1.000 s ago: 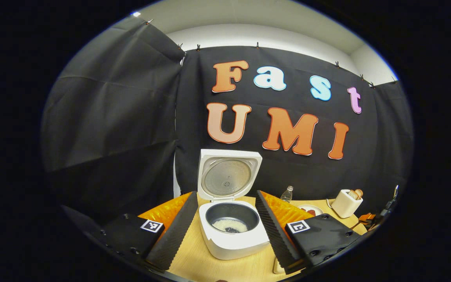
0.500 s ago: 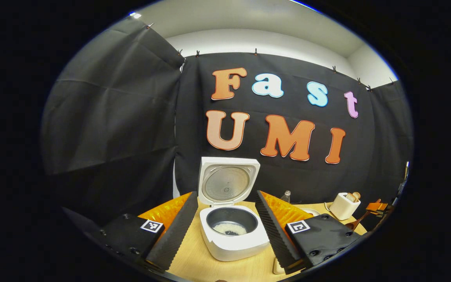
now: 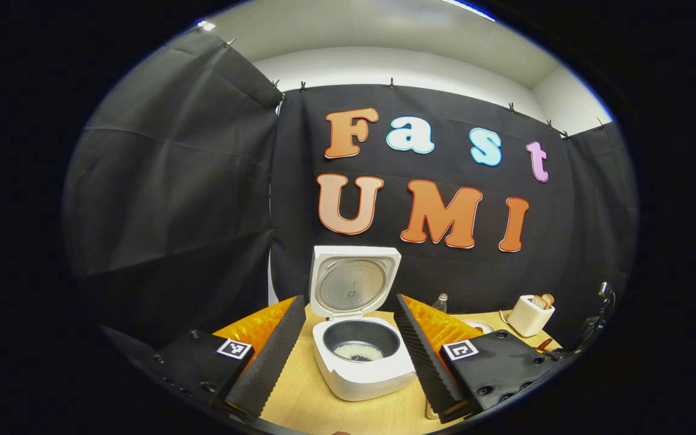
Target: Close the left gripper, press the button to open the rice cooker; take a wooden spoon from the chopstick holder with the right hand, scoop a spoonful of rice and pour it into the rice cooker, then put the wooden spoon back into the chopstick holder.
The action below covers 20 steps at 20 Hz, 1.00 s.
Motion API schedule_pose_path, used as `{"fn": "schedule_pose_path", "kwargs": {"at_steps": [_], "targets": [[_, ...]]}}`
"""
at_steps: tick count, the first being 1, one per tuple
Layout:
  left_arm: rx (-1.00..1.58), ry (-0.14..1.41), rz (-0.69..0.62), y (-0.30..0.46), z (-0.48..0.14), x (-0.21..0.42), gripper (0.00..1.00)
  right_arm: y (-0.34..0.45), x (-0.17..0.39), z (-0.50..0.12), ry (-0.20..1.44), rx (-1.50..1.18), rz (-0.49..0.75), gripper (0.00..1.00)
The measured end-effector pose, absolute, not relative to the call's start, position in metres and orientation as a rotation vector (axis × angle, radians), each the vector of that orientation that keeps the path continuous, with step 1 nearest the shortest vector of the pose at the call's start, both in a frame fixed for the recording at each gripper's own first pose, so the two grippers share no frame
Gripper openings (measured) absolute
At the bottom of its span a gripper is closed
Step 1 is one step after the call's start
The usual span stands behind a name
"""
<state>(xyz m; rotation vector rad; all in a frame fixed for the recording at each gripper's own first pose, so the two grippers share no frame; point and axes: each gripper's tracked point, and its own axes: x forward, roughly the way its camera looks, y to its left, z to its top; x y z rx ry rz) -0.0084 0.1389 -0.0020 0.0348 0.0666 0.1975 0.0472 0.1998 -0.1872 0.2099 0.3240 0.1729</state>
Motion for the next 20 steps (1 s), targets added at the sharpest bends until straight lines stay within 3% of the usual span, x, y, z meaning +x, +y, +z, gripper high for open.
{"fn": "schedule_pose_path", "kwargs": {"at_steps": [7,20], "targets": [[0.024,0.11,0.212,0.147,-0.018,-0.012,0.99,0.213,0.041,-0.211,0.36,0.233,0.144,0.09],[0.022,0.131,0.248,0.163,-0.029,-0.013,1.0,0.24,0.049,-0.229,0.454,0.593,0.176,0.09]]}}
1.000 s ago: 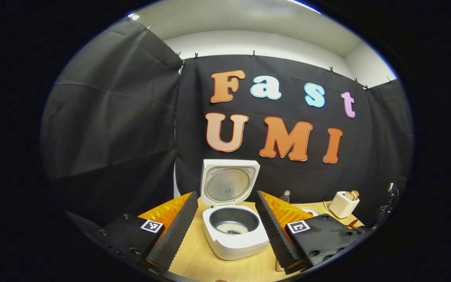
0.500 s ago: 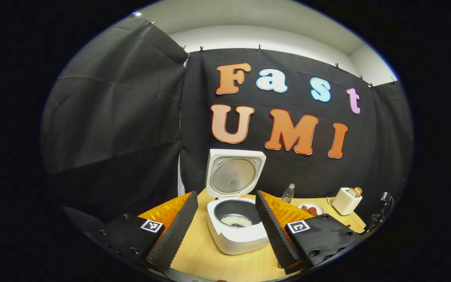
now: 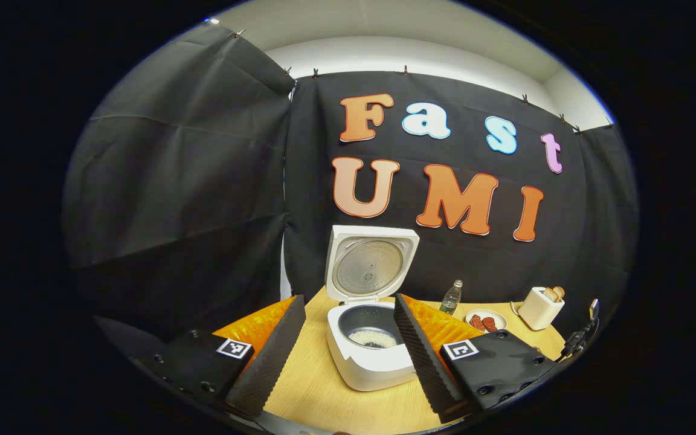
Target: Close the left gripper, press the button to open the rice cooker; take a wooden spoon from the chopstick holder with the right hand, scoop a spoonful of rice and pour it into the rice cooker, then put the wooden spoon back into the chopstick holder.
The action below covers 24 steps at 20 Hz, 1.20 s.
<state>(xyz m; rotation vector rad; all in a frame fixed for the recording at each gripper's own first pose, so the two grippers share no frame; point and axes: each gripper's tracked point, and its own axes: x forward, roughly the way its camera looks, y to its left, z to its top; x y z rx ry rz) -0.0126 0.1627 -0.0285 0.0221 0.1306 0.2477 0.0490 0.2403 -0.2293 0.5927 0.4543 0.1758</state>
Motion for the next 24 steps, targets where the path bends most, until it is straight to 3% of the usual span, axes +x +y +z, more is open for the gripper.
{"fn": "schedule_pose_path", "kwargs": {"at_steps": [5,11,24], "targets": [[0.02,0.133,0.253,0.165,-0.03,-0.011,1.0,0.242,0.053,-0.243,0.533,0.86,0.186,0.09],[0.038,0.12,0.252,0.162,-0.022,-0.01,0.99,0.22,0.053,-0.26,0.669,1.185,0.103,0.09],[0.03,0.104,0.22,0.15,-0.017,-0.006,0.99,0.19,0.067,-0.177,0.595,1.358,0.108,0.09]]}}
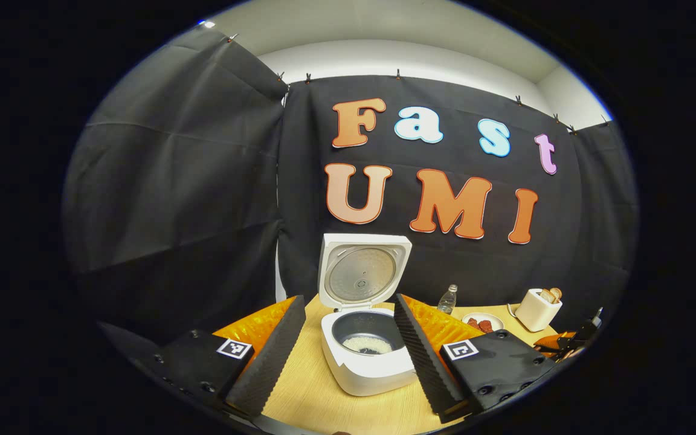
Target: Close the left gripper, press the button to open the rice cooker; take a wooden spoon from the chopstick holder with the right hand, scoop a spoonful of rice and pour it into the rice cooker, then put the wooden spoon back into the chopstick holder.
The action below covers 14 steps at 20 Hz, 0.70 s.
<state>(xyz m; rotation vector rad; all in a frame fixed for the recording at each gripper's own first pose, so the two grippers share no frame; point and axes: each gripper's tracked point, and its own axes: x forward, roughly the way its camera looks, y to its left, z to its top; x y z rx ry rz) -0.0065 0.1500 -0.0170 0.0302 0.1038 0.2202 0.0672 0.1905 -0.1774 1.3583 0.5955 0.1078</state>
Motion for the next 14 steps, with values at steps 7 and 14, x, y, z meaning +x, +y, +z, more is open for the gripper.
{"fn": "schedule_pose_path", "kwargs": {"at_steps": [7,14], "targets": [[0.037,0.107,0.239,0.166,-0.02,-0.01,0.98,0.23,0.092,-0.115,0.56,1.433,0.21,0.09],[0.035,0.118,0.24,0.179,-0.026,-0.012,0.99,0.3,0.127,-0.077,0.572,1.467,0.293,0.09]]}}
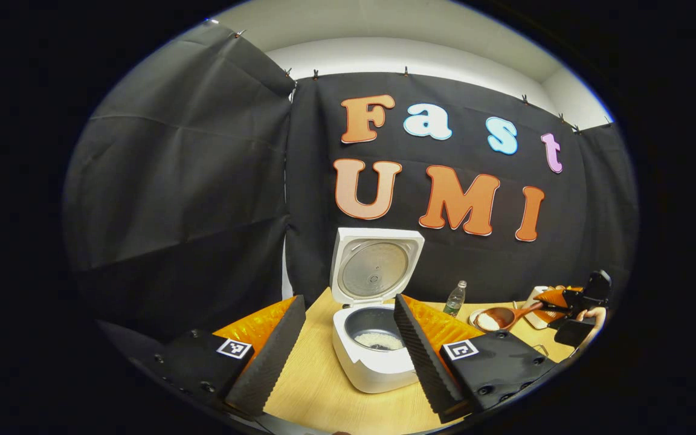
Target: Close the left gripper, press the button to open the rice cooker; take a wooden spoon from the chopstick holder with the right hand, scoop a spoonful of rice and pour it into the rice cooker, then put the wooden spoon back into the chopstick holder.
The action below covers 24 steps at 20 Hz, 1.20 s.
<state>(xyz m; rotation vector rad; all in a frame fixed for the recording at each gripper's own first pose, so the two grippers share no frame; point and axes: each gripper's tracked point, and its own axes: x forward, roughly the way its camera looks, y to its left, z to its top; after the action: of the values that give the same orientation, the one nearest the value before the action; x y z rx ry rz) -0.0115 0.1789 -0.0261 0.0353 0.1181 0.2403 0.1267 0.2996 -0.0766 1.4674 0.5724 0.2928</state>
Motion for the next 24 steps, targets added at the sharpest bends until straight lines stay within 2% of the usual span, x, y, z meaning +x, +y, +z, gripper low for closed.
{"fn": "schedule_pose_path", "kwargs": {"at_steps": [10,14,24], "targets": [[0.013,0.148,0.256,0.205,-0.044,-0.013,0.99,0.39,0.176,-0.02,0.497,1.28,0.392,0.09],[0.012,0.138,0.253,0.213,-0.045,-0.019,0.99,0.423,0.187,-0.019,0.471,1.155,0.422,0.08],[0.036,0.087,0.214,0.212,-0.035,-0.022,1.0,0.44,0.196,-0.044,0.441,1.009,0.359,0.09]]}}
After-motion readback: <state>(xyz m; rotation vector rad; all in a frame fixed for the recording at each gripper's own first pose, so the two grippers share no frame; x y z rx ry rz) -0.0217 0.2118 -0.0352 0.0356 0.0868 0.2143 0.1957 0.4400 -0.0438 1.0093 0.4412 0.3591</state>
